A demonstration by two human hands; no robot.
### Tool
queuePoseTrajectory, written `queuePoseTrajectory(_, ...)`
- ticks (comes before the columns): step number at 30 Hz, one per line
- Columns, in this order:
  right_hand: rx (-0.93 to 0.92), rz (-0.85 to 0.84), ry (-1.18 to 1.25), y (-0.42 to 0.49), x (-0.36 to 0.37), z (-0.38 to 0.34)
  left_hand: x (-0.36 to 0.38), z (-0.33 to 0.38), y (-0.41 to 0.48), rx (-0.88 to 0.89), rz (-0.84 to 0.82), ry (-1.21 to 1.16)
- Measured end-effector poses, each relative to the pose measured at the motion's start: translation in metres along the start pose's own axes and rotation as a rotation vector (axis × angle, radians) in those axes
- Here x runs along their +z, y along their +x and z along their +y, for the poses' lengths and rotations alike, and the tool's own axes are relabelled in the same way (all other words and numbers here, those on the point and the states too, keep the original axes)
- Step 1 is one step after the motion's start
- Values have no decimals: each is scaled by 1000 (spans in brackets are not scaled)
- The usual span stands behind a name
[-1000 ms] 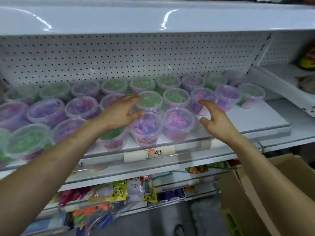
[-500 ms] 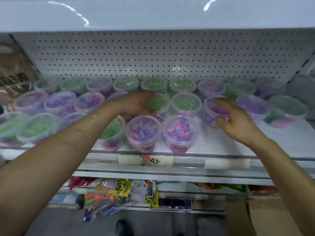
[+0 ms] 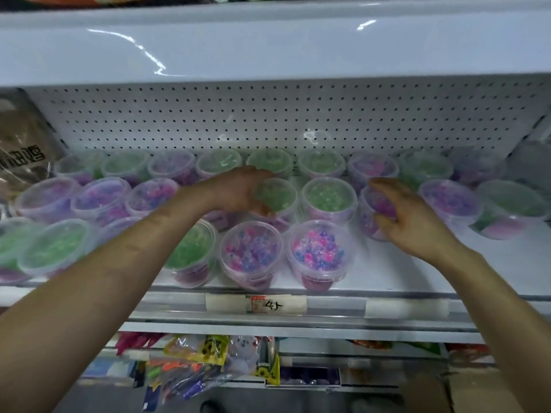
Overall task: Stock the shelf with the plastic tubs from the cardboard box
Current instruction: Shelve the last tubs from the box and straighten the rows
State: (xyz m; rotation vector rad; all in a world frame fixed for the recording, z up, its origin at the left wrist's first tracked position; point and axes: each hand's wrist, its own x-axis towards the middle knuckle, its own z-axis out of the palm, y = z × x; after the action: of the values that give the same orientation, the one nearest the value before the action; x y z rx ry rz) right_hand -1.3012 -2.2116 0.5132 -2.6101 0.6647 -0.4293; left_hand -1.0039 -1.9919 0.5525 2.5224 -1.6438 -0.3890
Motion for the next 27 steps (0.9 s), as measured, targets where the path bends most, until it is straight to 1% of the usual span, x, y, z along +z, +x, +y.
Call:
queuePoseTrajectory(2,-5,-2,-23,-1,-2,4,-1,3,4,16,-1,7)
queuePoseTrajectory(4,-6,-11,-47,-1,-3,7,-1,15,9,51,51,0)
queuePoseTrajectory(7,-11,-32,-70,-1,-3,11,2,50,21,68,104,-7)
queuePoseTrajectory(10,-19,-50,-79,-2,-5,13,15,81,35,145,78,14)
queuePoseTrajectory(12,-21,-59,-83,-3,-6,14,24,90,42,141,57,54)
queuePoseTrajectory(15,-29,-67,-88,-9,-8,16,28,95,48,129,65,75)
queuePoseTrajectory(20,-24,-73,-75,-12,-10,19,32,88,54,121,135,86)
queuePoseTrajectory(27,-29,-36,-56,-18,-14,27,32,80,51,144,171,36)
